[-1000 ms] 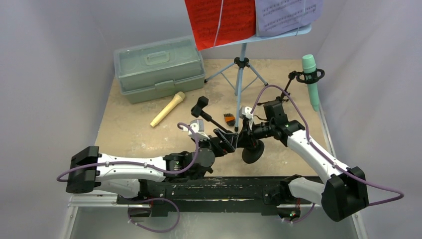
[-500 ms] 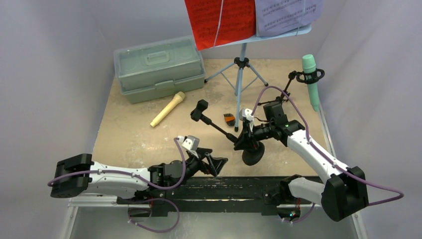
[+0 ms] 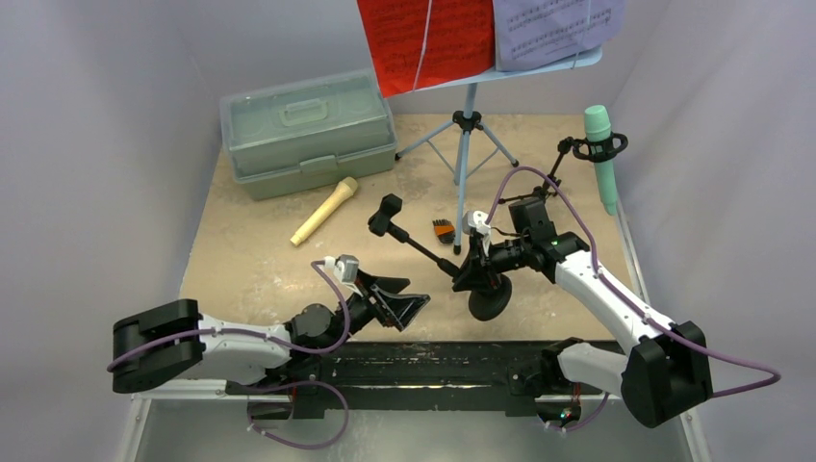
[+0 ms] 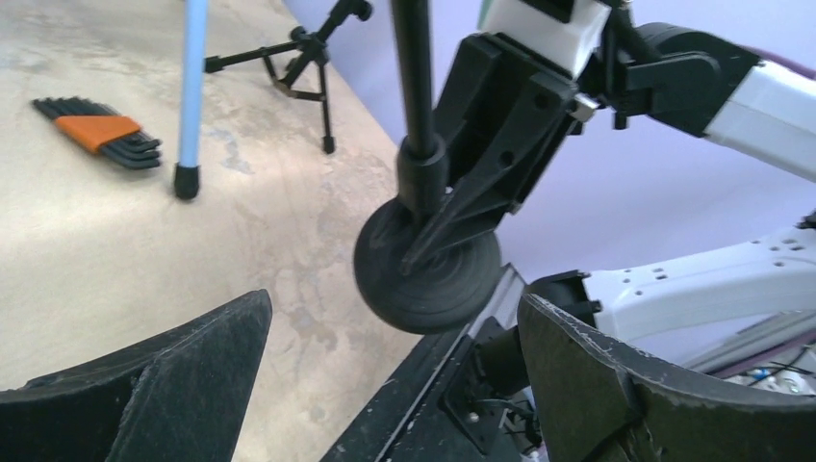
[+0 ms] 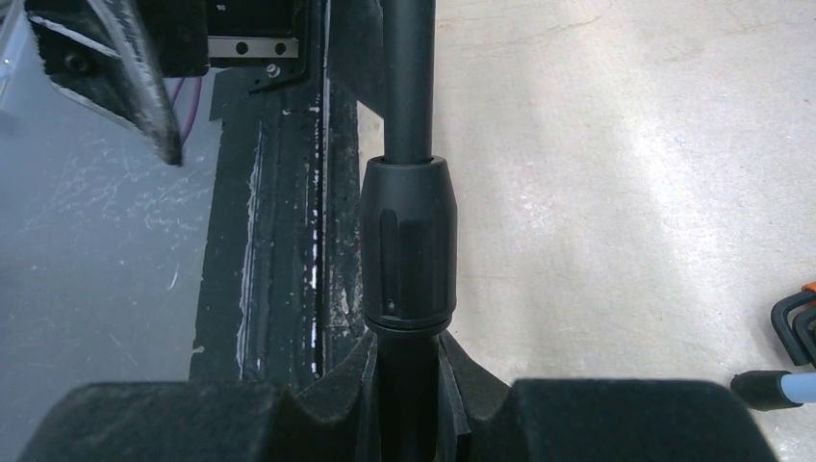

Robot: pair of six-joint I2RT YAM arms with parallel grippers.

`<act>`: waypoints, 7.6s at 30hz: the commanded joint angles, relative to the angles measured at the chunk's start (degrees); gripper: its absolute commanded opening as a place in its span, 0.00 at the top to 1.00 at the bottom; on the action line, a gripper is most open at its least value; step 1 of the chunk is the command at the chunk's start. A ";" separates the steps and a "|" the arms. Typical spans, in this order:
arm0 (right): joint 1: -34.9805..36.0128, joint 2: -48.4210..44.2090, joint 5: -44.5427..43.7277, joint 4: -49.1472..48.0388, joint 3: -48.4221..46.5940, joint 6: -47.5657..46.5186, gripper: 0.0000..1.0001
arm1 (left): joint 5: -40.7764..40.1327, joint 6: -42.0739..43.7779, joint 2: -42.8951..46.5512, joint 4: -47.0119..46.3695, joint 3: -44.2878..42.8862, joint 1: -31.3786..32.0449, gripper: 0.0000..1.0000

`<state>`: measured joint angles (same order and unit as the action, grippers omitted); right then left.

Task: Pack up the instrument practice props
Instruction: Unscrew the knob on the microphone stand, then close the microphone stand.

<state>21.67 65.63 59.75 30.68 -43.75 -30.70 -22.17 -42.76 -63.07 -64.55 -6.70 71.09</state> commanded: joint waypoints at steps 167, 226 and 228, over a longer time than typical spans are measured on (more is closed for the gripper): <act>-0.56 0.59 4.04 1.41 -2.65 -3.85 1.00 | 35.97 1.26 -1.40 44.18 -32.43 -18.88 0.89; -0.66 0.64 6.44 2.90 -2.78 -5.30 1.00 | 20.45 9.18 -22.60 -24.73 -10.49 -5.96 0.06; -0.66 0.64 6.44 2.88 -2.81 -5.26 1.00 | 20.07 9.43 -23.63 -25.13 -11.28 -5.96 0.06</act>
<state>21.08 67.35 62.57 34.70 -43.99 -35.16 -0.93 -33.80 -85.06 -81.49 -15.29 64.95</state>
